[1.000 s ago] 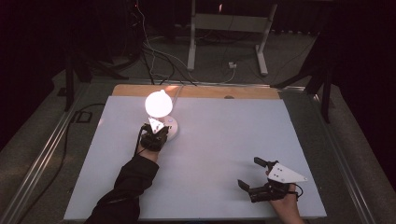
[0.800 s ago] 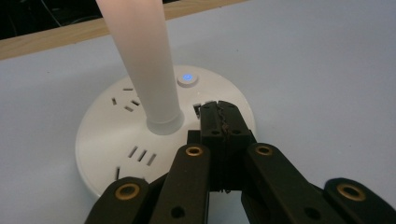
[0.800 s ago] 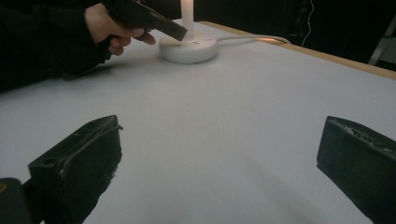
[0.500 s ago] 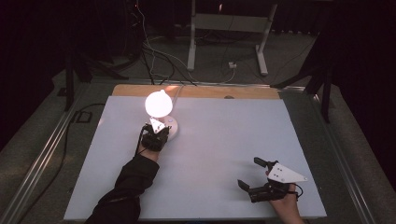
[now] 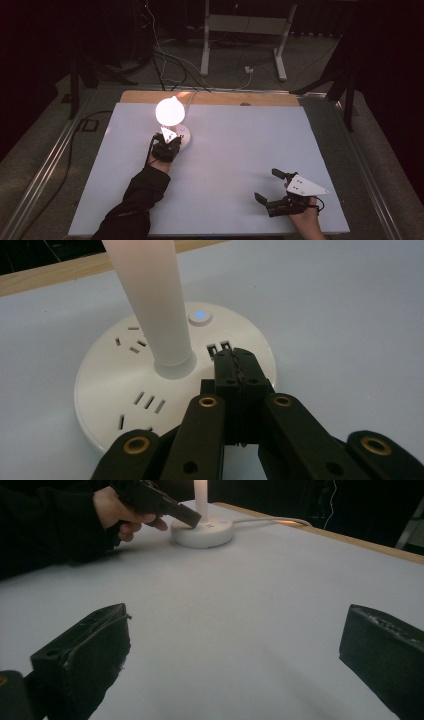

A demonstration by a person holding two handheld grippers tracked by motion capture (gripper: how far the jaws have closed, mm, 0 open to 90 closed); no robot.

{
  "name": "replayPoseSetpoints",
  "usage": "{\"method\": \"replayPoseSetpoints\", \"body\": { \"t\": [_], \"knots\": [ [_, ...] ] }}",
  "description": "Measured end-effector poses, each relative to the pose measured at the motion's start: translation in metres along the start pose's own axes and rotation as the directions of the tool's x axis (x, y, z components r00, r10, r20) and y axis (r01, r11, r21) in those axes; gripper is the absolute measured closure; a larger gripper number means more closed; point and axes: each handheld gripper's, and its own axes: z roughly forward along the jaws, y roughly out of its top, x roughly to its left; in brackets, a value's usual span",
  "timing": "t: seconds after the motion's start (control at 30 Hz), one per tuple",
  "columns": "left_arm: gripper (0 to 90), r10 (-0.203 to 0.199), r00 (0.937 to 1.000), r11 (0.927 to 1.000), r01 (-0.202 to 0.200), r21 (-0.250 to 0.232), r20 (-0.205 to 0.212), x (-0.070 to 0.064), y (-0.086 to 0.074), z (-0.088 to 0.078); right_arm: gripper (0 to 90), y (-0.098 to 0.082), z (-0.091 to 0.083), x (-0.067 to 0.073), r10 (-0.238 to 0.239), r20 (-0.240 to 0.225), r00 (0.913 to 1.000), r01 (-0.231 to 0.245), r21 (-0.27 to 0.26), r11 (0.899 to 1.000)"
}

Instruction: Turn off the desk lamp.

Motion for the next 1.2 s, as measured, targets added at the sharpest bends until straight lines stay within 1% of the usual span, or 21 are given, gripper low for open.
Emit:
{"method": "replayPoseSetpoints", "body": {
  "t": [0.13,0.27,0.37,0.43,0.53,0.6,0.63,0.7,0.73,0.8,0.83,0.97,1.03,1.1,1.2],
  "knots": [
    [90.0,-0.007,1.0000,1.0000,0.007,0.002,0.007,0.001,0.000,0.000,0.0,0.000,0.000,0.000,0.001,-0.001,1.0000,-0.001,0.002,1.000],
    [90.0,-0.004,0.9999,1.0000,0.004,0.000,0.009,0.001,0.000,0.000,0.0,0.000,0.000,0.000,-0.001,-0.001,1.0000,0.001,0.003,1.000],
    [90.0,0.009,1.0000,0.9999,-0.009,0.005,-0.004,-0.001,0.000,0.000,0.0,0.000,0.000,0.000,-0.002,-0.001,1.0000,0.002,0.003,1.000],
    [90.0,0.009,1.0000,1.0000,-0.009,0.003,-0.003,-0.001,0.000,0.000,0.0,0.000,0.001,0.000,-0.003,0.000,1.0000,0.003,0.004,1.000],
    [90.0,-0.002,1.0000,1.0000,0.002,0.008,0.005,0.001,0.000,0.000,0.0,0.000,0.000,0.000,-0.003,0.000,1.0000,0.003,0.004,1.000],
    [90.0,-0.007,0.9999,1.0000,0.007,0.005,0.008,0.001,0.000,0.000,0.0,0.000,0.000,0.000,-0.001,0.000,1.0000,0.001,0.004,1.000],
    [90.0,-0.021,0.9995,0.9998,0.021,0.002,0.023,0.004,0.002,-0.002,0.0,0.000,0.000,0.000,-0.001,0.000,1.0000,0.001,0.002,1.000],
    [90.0,-0.023,0.9995,0.9997,0.024,-0.009,0.021,0.006,0.005,-0.006,0.0,0.000,0.000,0.000,0.000,0.000,1.0000,0.000,-0.001,1.000],
    [90.0,-0.029,0.9992,0.9994,0.030,-0.018,0.027,0.007,0.007,-0.008,0.0,0.000,0.000,0.000,0.000,0.001,1.0000,0.000,-0.001,1.000],
    [90.0,-0.024,0.9994,0.9992,0.025,-0.033,0.024,0.007,0.010,-0.012,0.0,0.000,0.000,0.000,-0.001,0.001,1.0000,0.001,0.002,1.000],
    [90.0,-0.032,0.9990,0.9988,0.033,-0.037,0.033,0.007,0.011,-0.013,0.0,0.000,0.000,0.000,-0.001,0.001,1.0000,0.001,0.003,1.000],
    [90.0,-0.018,0.9992,0.9988,0.020,-0.045,0.035,0.006,0.014,-0.016,0.0,0.000,0.000,0.000,-0.003,0.001,1.0000,0.003,0.003,1.000],
    [90.0,-0.023,0.9988,0.9988,0.025,-0.042,0.042,0.006,0.014,-0.015,0.0,0.000,0.000,0.000,-0.002,0.002,1.0000,0.002,0.004,1.000],
    [90.0,-0.017,0.9992,0.9992,0.018,-0.037,0.036,0.006,0.013,-0.014,0.0,0.000,0.000,0.000,-0.002,0.001,1.0000,0.002,0.003,1.000],
    [90.0,-0.018,0.9992,0.9995,0.019,-0.025,0.036,0.007,0.011,-0.012,0.0,0.000,0.000,0.000,-0.004,0.001,1.0000,0.004,0.004,1.000]
  ]
}}
